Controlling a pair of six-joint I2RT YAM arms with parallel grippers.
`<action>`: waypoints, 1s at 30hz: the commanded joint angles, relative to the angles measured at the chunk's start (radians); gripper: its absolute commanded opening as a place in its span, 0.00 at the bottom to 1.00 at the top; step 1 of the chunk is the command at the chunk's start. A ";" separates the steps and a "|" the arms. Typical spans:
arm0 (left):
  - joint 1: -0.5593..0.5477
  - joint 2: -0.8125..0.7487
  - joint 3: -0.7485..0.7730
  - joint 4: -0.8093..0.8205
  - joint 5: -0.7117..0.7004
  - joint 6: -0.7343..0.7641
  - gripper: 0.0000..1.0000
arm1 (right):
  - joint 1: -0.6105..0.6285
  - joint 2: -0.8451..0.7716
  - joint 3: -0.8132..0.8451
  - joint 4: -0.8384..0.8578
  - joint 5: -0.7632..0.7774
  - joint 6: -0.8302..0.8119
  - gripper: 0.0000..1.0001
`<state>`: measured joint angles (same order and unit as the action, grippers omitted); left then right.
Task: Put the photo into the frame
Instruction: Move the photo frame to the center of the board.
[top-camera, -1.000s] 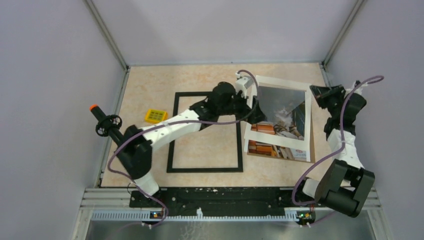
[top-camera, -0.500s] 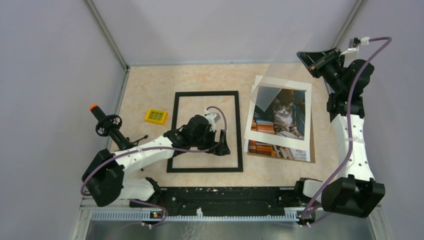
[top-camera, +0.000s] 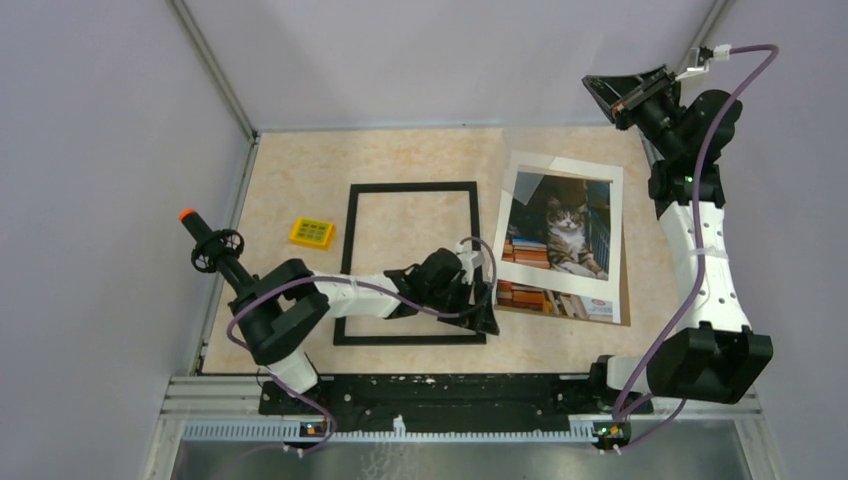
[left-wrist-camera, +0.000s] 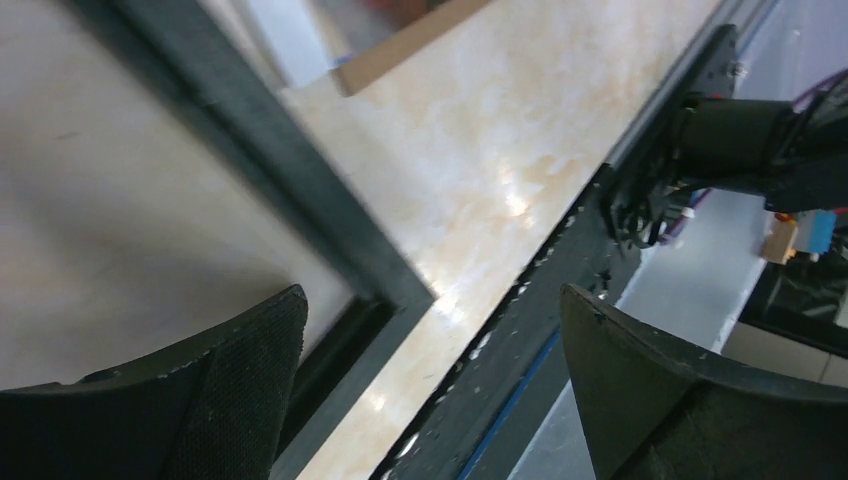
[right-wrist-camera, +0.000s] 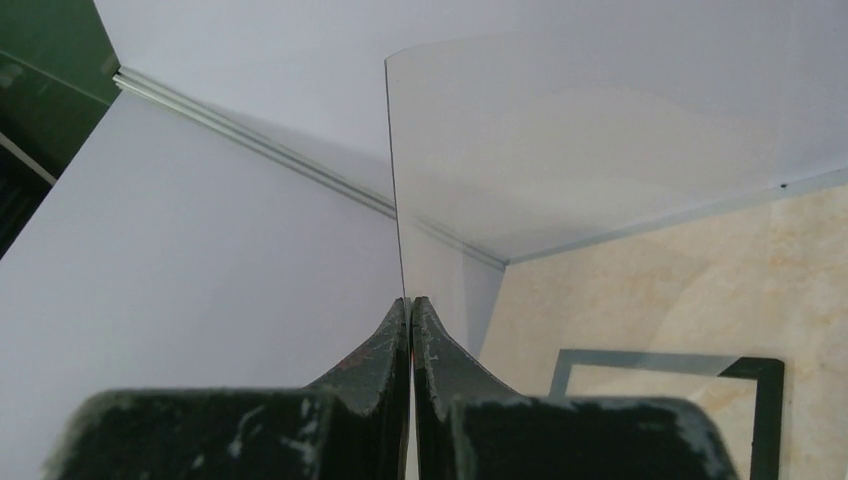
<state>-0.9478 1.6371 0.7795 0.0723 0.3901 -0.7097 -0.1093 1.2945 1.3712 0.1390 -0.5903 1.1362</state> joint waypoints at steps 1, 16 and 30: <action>-0.093 0.109 0.039 0.136 0.009 -0.102 1.00 | 0.019 0.022 0.067 0.092 -0.034 0.064 0.00; -0.161 -0.027 0.244 -0.056 -0.218 0.110 1.00 | 0.072 0.082 0.081 0.200 -0.012 0.155 0.00; -0.130 -0.787 0.061 -0.429 -0.595 0.205 1.00 | 0.352 0.296 0.407 0.184 0.138 0.122 0.00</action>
<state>-1.0767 1.0180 0.8772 -0.2951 -0.1307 -0.5396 0.1879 1.5711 1.6676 0.2665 -0.5110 1.2755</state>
